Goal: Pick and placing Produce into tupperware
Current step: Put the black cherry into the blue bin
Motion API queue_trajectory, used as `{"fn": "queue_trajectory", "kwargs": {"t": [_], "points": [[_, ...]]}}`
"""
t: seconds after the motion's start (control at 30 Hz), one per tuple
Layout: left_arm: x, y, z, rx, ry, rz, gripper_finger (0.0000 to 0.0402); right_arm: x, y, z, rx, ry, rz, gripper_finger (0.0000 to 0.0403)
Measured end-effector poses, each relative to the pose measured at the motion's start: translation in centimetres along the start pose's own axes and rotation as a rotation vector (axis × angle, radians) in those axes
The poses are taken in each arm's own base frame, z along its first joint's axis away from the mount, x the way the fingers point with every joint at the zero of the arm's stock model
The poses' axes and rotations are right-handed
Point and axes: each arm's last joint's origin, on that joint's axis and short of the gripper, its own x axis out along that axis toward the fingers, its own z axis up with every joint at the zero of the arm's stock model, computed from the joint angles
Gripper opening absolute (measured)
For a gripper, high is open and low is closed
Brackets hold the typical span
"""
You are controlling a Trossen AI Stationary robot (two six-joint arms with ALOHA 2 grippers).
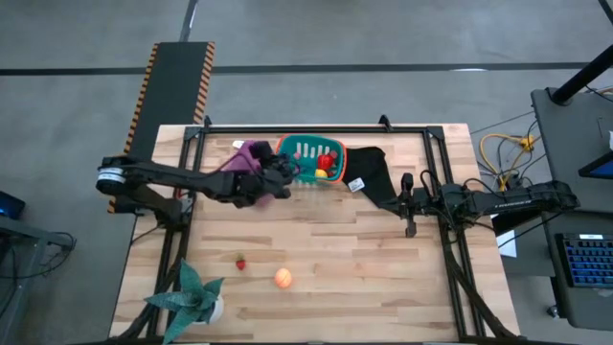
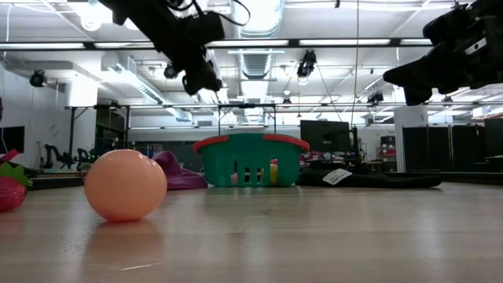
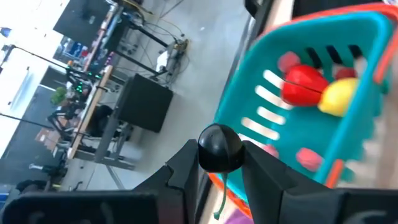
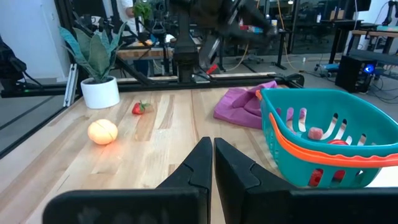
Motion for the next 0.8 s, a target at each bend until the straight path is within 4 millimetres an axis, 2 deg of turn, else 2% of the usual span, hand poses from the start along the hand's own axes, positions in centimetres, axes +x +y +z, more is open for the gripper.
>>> {"fn": "queue_trajectory", "kwargs": {"t": [0.3, 0.5, 0.8], "points": [[-1.4, 4.5, 0.6, -0.047, -0.050, 0.062, 0.0080, 0.0, 0.0, 0.0, 0.000, 0.001, 0.000, 0.0009], [-2.0, 6.9, 0.7, -0.120, -0.149, -0.011, 0.0080, 0.0, 0.0, 0.0, 0.000, 0.001, -0.001, 0.0009], [-1.2, 10.5, 2.3, -0.207, -0.286, -0.099, 0.0080, 0.0, -0.1, 0.0, 0.000, 0.000, -0.037, 0.0009]]}}
